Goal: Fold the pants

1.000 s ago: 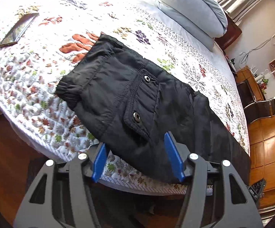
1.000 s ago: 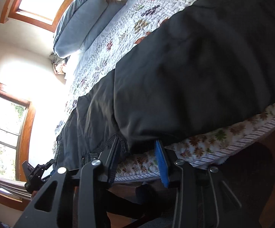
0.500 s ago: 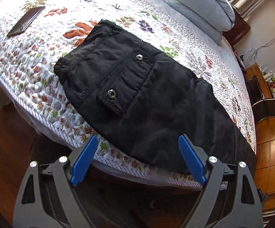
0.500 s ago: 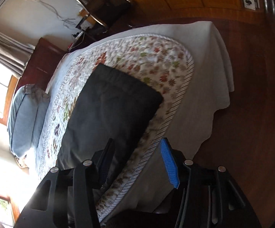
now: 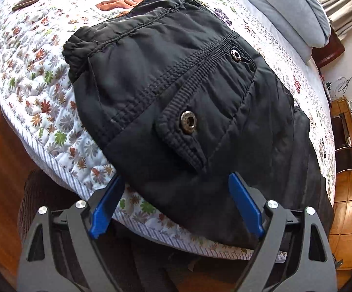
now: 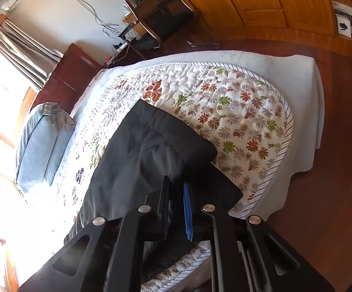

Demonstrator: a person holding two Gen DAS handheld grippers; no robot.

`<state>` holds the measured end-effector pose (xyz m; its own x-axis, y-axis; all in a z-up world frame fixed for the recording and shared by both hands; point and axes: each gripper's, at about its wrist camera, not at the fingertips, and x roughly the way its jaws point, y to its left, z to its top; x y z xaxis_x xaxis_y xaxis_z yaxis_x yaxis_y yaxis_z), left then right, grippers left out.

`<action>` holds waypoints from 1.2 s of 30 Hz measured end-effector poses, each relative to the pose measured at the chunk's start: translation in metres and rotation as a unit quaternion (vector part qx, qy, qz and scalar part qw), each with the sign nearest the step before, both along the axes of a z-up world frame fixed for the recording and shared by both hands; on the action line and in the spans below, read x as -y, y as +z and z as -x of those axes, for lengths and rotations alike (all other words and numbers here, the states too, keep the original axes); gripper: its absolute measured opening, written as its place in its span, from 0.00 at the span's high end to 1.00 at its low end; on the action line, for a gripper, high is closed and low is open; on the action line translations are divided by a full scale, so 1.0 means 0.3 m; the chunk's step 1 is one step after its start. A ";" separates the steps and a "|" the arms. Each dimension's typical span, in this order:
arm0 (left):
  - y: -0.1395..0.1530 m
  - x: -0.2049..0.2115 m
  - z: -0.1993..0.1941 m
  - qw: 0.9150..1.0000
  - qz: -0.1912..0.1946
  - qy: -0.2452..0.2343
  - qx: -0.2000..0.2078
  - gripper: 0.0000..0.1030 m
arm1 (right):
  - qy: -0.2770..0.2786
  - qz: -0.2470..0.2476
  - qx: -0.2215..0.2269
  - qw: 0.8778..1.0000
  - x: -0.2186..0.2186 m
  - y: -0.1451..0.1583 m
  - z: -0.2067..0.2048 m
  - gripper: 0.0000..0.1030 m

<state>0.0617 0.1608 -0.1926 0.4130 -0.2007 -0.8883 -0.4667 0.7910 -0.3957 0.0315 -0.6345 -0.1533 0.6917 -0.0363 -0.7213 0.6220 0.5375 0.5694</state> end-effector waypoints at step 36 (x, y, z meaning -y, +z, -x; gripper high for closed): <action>-0.067 -0.088 0.004 0.996 0.015 0.080 -0.034 0.02 | 0.030 -0.106 0.077 0.991 -0.037 -0.081 -0.166 0.84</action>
<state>0.0604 0.1871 -0.2127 0.3803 -0.1638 -0.9103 -0.6118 0.6935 -0.3804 0.0812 -0.6235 -0.1777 0.7902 0.1500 -0.5942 0.4897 0.4283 0.7594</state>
